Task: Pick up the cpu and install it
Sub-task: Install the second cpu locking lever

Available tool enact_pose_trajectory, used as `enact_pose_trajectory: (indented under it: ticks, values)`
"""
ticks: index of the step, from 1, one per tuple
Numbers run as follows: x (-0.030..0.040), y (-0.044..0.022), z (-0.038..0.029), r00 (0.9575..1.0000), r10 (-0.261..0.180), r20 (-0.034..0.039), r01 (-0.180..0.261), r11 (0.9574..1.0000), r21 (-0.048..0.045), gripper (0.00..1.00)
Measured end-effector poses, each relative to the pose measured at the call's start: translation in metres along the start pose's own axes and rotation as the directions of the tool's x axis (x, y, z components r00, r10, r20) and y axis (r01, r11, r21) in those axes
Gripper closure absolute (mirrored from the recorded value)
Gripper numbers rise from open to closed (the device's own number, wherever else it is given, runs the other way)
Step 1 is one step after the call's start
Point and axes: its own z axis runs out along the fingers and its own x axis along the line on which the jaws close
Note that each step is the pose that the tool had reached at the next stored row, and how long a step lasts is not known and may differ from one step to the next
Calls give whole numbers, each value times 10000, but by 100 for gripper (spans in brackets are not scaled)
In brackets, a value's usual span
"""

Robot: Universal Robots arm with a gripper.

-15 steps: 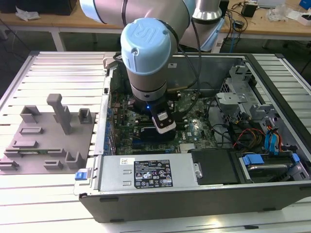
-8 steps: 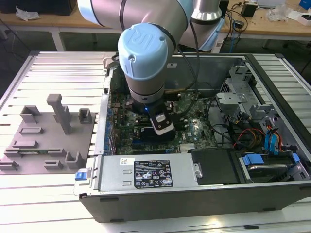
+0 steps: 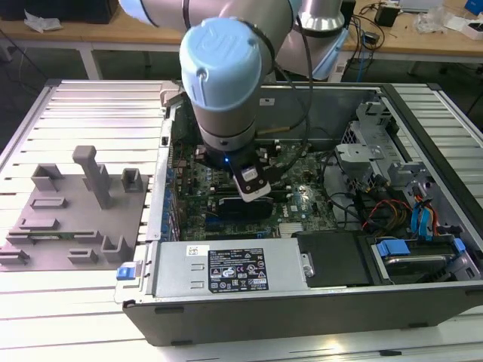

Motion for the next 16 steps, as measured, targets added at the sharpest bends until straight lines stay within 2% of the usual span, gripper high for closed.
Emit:
enact_pose_trajectory:
  ticks: [4,6,9,10,14,16]
  values:
    - [-10,77,-189,10000,6,3,-6,10000,12,89]
    - [-22,82,-197,10000,13,8,-13,10000,9,89]
    - [-157,96,-185,10000,32,14,-32,10000,9,89]
    - [-181,91,-185,10000,42,17,-42,10000,10,89]
    - [-213,-11,-211,10000,92,-4,-92,10000,18,89]
    - [-250,-70,-155,9999,100,-1,-100,9999,18,89]
